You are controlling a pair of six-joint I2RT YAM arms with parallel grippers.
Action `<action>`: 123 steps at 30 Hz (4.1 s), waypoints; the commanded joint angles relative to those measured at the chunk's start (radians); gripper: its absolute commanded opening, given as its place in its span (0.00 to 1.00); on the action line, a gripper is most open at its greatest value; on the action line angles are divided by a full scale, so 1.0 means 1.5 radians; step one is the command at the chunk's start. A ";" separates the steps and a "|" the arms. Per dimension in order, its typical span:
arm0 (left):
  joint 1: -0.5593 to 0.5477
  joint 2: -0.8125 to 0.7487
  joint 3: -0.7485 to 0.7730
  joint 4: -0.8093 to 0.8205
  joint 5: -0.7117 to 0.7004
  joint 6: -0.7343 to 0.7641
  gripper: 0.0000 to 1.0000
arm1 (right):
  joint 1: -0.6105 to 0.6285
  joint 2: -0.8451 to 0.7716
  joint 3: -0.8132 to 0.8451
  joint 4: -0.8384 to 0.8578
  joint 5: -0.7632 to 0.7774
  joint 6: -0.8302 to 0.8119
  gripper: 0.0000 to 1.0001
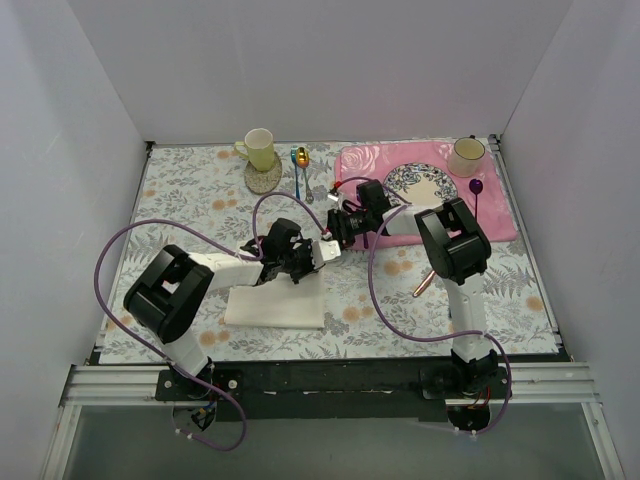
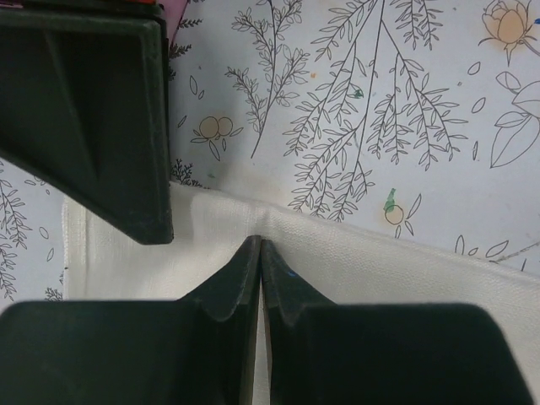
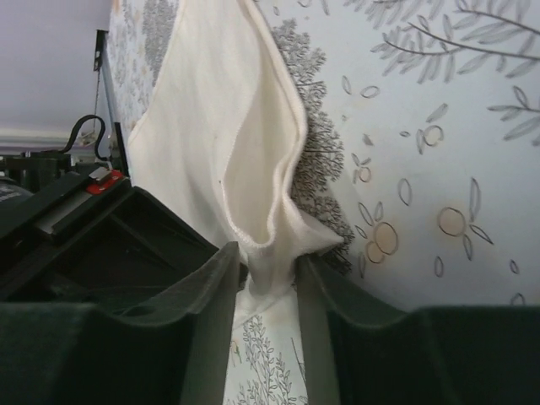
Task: Fold the napkin into a case and place the utensils inside
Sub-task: Fold the lower triangle-folded napkin at the center of the board.
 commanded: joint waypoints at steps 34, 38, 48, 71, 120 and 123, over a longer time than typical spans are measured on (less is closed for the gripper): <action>-0.001 0.018 -0.006 -0.023 0.013 0.022 0.03 | -0.012 -0.060 0.067 -0.168 0.137 -0.104 0.73; 0.000 0.015 -0.006 -0.033 0.013 0.022 0.03 | -0.011 -0.046 0.071 -0.153 0.138 -0.099 0.85; 0.000 0.022 0.001 -0.036 0.014 0.039 0.02 | -0.010 0.021 0.084 -0.100 0.064 -0.006 0.72; 0.001 0.022 -0.010 -0.033 0.011 0.037 0.02 | 0.006 -0.061 0.048 -0.003 0.018 -0.039 0.01; 0.023 -0.206 -0.092 -0.296 -0.065 -0.014 0.06 | 0.050 -0.038 0.051 -0.132 0.053 -0.182 0.01; 0.024 -0.173 -0.093 -0.301 -0.072 -0.021 0.04 | 0.056 -0.063 0.047 -0.132 0.039 -0.189 0.01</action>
